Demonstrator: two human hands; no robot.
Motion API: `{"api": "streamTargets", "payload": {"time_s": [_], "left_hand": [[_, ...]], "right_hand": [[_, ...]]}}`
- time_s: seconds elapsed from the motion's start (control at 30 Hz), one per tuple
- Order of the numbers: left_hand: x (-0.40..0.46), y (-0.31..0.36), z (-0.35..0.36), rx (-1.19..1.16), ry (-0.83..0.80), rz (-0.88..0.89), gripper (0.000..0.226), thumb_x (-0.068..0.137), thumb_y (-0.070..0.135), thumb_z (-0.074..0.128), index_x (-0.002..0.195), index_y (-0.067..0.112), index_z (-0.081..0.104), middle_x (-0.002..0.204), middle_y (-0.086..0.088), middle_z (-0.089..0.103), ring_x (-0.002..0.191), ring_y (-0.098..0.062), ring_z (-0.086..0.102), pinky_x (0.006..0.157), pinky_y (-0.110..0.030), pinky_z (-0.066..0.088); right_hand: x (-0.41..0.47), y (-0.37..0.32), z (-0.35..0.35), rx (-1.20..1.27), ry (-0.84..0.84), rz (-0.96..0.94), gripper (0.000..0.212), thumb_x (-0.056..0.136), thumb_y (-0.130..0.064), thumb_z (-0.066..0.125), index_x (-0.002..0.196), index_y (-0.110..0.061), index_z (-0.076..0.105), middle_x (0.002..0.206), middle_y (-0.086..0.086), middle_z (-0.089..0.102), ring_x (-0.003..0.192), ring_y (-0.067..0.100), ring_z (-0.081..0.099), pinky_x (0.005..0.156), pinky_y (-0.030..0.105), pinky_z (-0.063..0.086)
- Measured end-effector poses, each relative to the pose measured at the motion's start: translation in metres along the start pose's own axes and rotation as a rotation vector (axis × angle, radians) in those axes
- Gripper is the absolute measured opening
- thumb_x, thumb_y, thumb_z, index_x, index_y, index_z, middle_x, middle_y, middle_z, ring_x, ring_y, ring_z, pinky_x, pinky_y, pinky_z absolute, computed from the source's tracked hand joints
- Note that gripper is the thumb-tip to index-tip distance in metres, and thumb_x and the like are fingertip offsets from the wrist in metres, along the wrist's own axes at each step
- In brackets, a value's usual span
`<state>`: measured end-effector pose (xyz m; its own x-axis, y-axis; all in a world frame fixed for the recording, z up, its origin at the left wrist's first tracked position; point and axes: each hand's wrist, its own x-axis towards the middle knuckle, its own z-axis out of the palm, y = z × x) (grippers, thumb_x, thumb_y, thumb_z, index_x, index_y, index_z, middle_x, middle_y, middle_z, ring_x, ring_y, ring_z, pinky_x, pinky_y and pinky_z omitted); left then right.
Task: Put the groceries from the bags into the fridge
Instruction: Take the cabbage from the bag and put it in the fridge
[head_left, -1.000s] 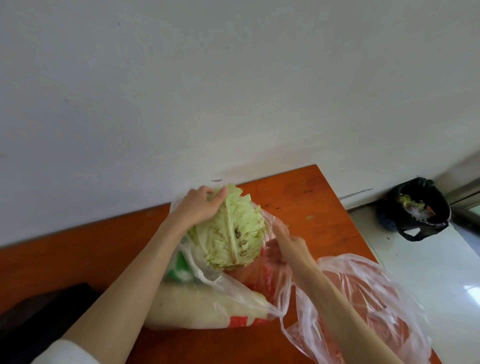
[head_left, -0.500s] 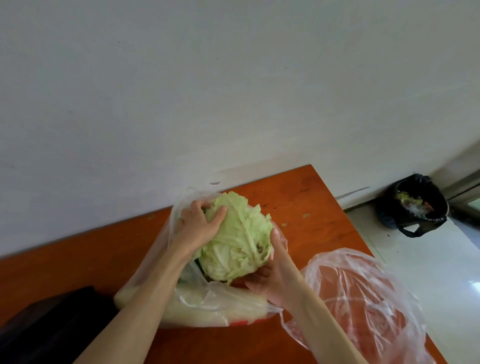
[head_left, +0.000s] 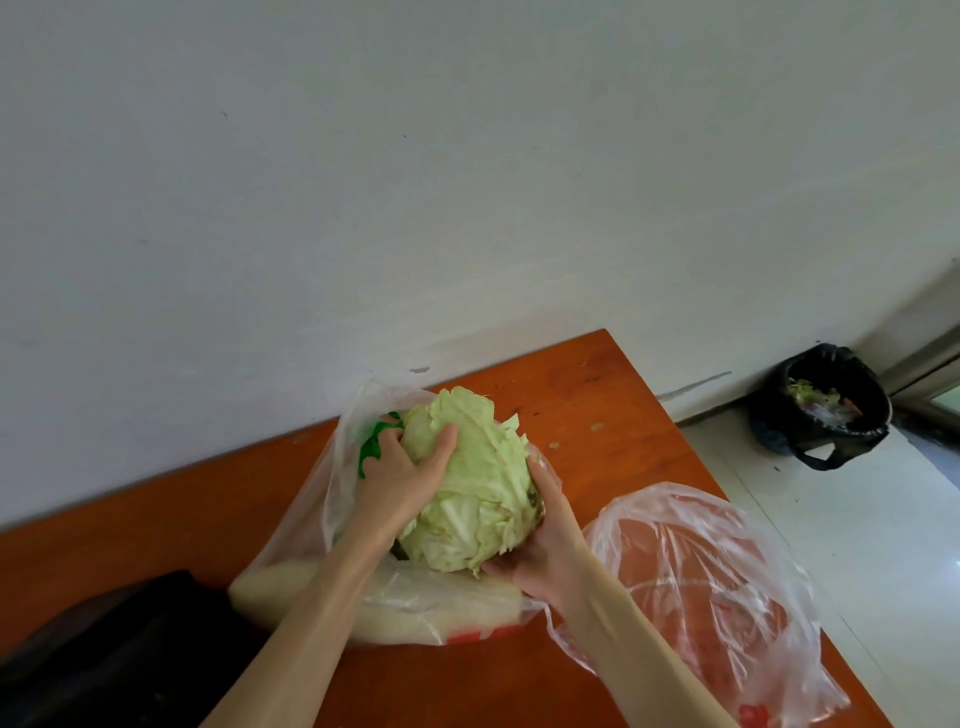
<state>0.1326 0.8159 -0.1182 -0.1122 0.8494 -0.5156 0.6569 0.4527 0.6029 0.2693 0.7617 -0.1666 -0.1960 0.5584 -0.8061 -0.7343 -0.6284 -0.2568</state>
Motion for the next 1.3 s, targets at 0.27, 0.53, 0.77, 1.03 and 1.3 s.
{"api": "streamTargets", "payload": {"time_s": [0.27,0.53,0.77,1.03,1.3], "left_hand": [[-0.058,0.013,-0.026,-0.016,0.201,0.051,0.076,0.076,0.071,0.048,0.132,0.024,0.029,0.139,-0.014,0.026,0.131,-0.033,0.023,0.103,-0.048,0.032],[-0.131,0.007,-0.038,-0.105,0.235,0.271,0.076,0.072,0.075,0.047,0.130,0.028,0.029,0.135,-0.011,0.028,0.128,-0.032,0.026,0.104,-0.053,0.033],[-0.216,-0.003,-0.025,-0.215,0.021,0.524,0.085,0.061,0.078,0.048,0.129,0.031,0.028,0.133,-0.006,0.032,0.124,-0.031,0.038,0.101,-0.052,0.039],[-0.314,0.002,0.022,-0.309,-0.304,0.804,0.079,0.061,0.077,0.057,0.122,0.031,0.035,0.127,0.000,0.040,0.114,-0.018,0.046,0.097,-0.037,0.043],[-0.469,0.001,0.108,-0.316,-0.689,1.007,0.084,0.060,0.078,0.054,0.126,0.031,0.035,0.128,-0.002,0.046,0.110,-0.020,0.054,0.093,-0.044,0.049]], "right_hand": [[-0.050,0.014,0.011,0.018,-0.124,0.016,0.070,0.075,-0.065,0.059,0.122,-0.013,0.058,0.121,0.018,0.059,0.109,0.036,0.055,0.082,0.045,0.050],[-0.127,0.033,0.003,-0.063,-0.139,-0.190,0.056,0.075,-0.059,0.060,0.109,-0.015,0.064,0.112,0.014,0.065,0.106,0.034,0.058,0.091,0.046,0.047],[-0.210,0.084,-0.040,0.018,-0.089,-0.529,0.080,0.054,-0.057,0.076,0.122,-0.018,0.057,0.121,0.011,0.063,0.110,0.034,0.059,0.090,0.054,0.048],[-0.335,0.147,-0.111,0.059,0.120,-0.889,0.061,0.077,-0.061,0.061,0.123,-0.022,0.059,0.118,0.006,0.067,0.108,0.028,0.064,0.091,0.048,0.051],[-0.477,0.240,-0.213,0.237,0.402,-1.180,0.058,0.069,-0.059,0.059,0.114,-0.023,0.064,0.106,0.004,0.071,0.101,0.026,0.067,0.081,0.045,0.055]]}}
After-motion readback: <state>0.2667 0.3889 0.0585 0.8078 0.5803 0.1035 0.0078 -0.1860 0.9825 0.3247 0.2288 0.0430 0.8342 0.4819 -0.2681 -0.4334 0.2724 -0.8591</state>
